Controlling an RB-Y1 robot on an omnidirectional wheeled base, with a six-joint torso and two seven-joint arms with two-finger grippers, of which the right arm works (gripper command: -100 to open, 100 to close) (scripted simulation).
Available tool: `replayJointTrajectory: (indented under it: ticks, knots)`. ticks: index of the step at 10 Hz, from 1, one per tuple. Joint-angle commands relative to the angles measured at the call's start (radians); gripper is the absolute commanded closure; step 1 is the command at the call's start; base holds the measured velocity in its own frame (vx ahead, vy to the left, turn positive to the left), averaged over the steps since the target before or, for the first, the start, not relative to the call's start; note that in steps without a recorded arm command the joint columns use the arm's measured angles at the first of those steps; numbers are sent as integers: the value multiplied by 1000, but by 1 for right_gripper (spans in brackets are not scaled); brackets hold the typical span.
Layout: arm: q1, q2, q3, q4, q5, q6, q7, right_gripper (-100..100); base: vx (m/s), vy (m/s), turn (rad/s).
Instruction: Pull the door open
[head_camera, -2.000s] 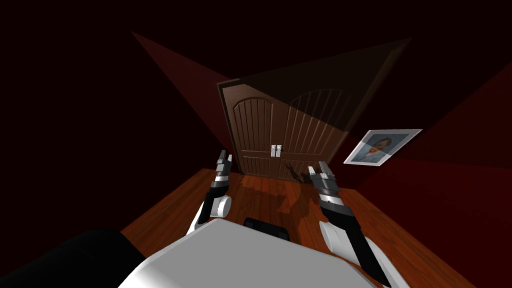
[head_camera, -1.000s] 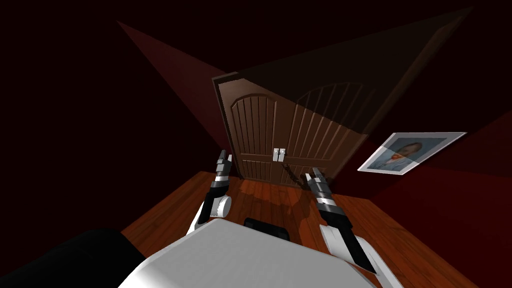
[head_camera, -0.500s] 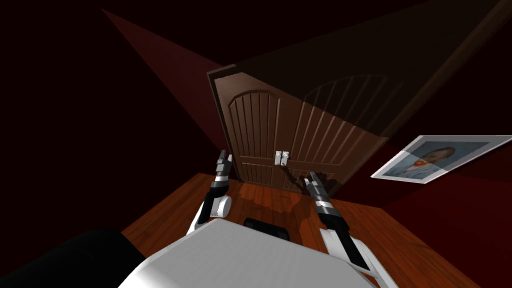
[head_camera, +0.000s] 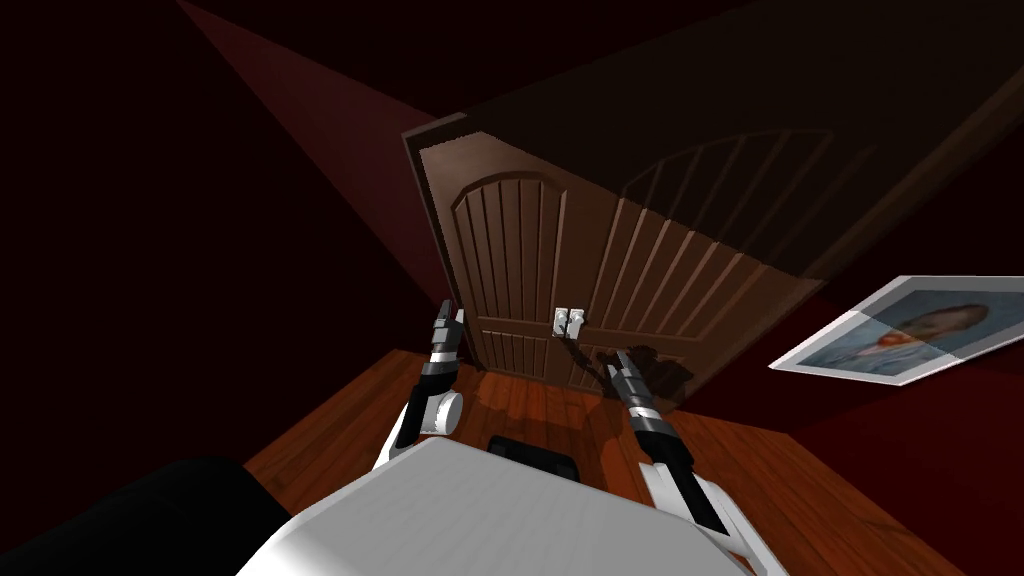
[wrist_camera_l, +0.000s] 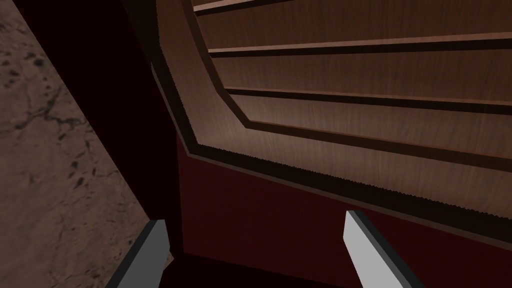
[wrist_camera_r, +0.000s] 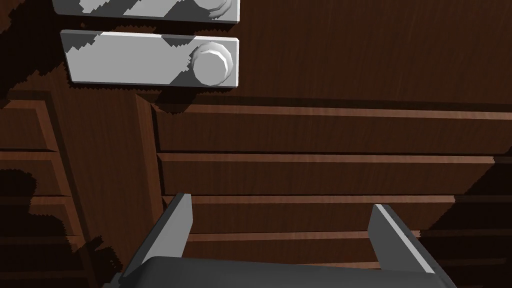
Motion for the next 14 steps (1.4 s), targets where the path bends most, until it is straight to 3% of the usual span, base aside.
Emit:
replayJointTrajectory:
  ticks: [1,5,8,9,14]
  knots:
    - [-1,-4,0,23,13,9,-17,-100,169,-6,22]
    - [-15,-8,-2,91,41,18,-49,-100,195,29,23]
    - [-21,-7,-2,110,47,17,-55,-100,150,15,19]
    - [-16,-16,-32,127,41,22,-54,-100,-28,-9,-19]
    - [-12,-40,-117,178,20,37,-47,-100,-52,-20,9]
